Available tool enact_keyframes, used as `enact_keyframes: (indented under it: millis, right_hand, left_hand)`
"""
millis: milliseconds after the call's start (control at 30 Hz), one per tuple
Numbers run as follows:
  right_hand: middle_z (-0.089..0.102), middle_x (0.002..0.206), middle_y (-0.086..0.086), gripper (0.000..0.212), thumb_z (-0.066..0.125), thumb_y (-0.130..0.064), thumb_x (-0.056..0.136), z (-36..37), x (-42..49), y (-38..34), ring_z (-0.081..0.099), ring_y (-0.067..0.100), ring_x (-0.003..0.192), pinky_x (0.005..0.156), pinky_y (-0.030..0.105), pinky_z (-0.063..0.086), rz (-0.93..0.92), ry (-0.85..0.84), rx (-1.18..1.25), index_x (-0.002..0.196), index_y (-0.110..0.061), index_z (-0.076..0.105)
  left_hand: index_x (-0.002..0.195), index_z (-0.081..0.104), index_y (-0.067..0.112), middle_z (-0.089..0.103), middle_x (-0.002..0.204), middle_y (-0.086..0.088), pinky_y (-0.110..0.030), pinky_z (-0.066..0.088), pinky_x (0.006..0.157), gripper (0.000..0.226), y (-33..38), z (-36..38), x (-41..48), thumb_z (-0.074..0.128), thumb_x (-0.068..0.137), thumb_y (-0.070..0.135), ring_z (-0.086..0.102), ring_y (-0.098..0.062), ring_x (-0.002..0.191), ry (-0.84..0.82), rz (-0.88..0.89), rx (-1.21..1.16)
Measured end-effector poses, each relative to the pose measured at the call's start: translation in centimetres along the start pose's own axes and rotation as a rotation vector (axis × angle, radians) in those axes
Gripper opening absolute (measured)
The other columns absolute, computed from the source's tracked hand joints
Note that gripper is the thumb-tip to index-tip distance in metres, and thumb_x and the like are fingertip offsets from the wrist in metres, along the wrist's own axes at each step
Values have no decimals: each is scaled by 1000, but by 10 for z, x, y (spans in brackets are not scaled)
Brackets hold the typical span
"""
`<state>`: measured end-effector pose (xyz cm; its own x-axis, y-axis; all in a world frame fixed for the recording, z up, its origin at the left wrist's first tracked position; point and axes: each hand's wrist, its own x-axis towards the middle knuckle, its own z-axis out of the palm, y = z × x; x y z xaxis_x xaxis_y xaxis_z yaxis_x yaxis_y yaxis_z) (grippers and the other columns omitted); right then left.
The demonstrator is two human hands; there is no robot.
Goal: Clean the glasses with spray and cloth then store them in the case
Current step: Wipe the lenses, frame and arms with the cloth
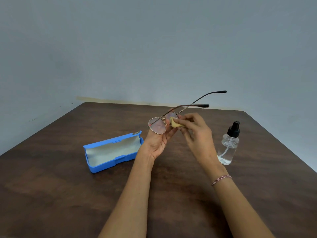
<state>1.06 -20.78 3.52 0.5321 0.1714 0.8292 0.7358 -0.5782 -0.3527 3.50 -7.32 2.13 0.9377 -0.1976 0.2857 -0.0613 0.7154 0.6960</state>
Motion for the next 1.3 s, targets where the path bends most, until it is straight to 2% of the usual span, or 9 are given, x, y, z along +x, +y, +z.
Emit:
enact_keyframes:
  millis: [100,200,433,667,900,1033,1100,1200,1300]
  right_hand:
    - [54,99,-2,25,65,0,83,-3,0,0,54,13,94,81,12,42,58,21,-92,106,-8,69]
    - [59,100,4,22,64,-2,83,-3,1,-3,58,18,93,80,22,48,95,48,-109,104,-9,70]
    - [59,99,-1,30,63,2,82,-5,1,-2,56,12,95,81,11,44,56,44,-3,104,-16,70]
    - [48,104,-8,43,61,9,81,-5,-1,-2,45,-2,100,88,4,36,7,38,-2,109,-23,69]
    - [51,105,3,43,60,13,77,-8,-1,-3,49,12,100,84,7,39,78,40,-52,109,-15,68]
    - [46,104,-3,46,58,15,76,-8,-1,-5,45,3,100,88,2,37,3,17,-17,107,-17,69]
    - [49,104,2,41,58,11,80,-8,0,-4,49,9,96,86,1,37,69,43,-20,107,-17,69]
    - [52,105,9,34,59,5,84,-6,1,-3,46,2,93,81,-1,34,179,42,2,108,-16,69]
    - [51,102,-1,35,60,6,83,-6,0,-5,48,8,95,85,2,36,53,28,-22,108,-17,69]
  left_hand:
    - [104,71,14,70,103,-10,-23,57,71,57,1,2,-2,89,52,30,68,-16,91,-14,-12,25]
    - [108,71,19,68,105,-5,-22,56,71,41,-2,5,-3,79,68,25,67,-13,90,-30,-63,109]
    - [108,71,20,70,102,-3,-25,57,72,57,-3,2,-2,87,55,36,67,-14,94,-89,-85,191]
    - [81,78,22,73,85,1,-23,56,67,26,1,5,-7,78,56,28,69,-11,81,-92,-86,205]
    - [84,77,16,71,81,-4,-24,56,68,47,-2,5,-4,92,45,36,68,-12,77,-125,-89,251]
    - [89,76,16,71,87,-4,-24,56,69,39,0,2,-4,86,55,31,68,-14,82,-89,-71,244]
    - [90,74,13,72,85,-4,-24,56,68,26,-1,4,-5,75,64,21,69,-14,81,-60,-78,262]
    - [96,68,12,73,83,-2,-22,56,66,24,-3,7,-7,61,73,13,70,-11,77,-57,-84,309]
    - [89,75,19,71,80,-1,-22,56,68,20,0,6,-7,65,72,17,68,-10,75,-68,-75,280]
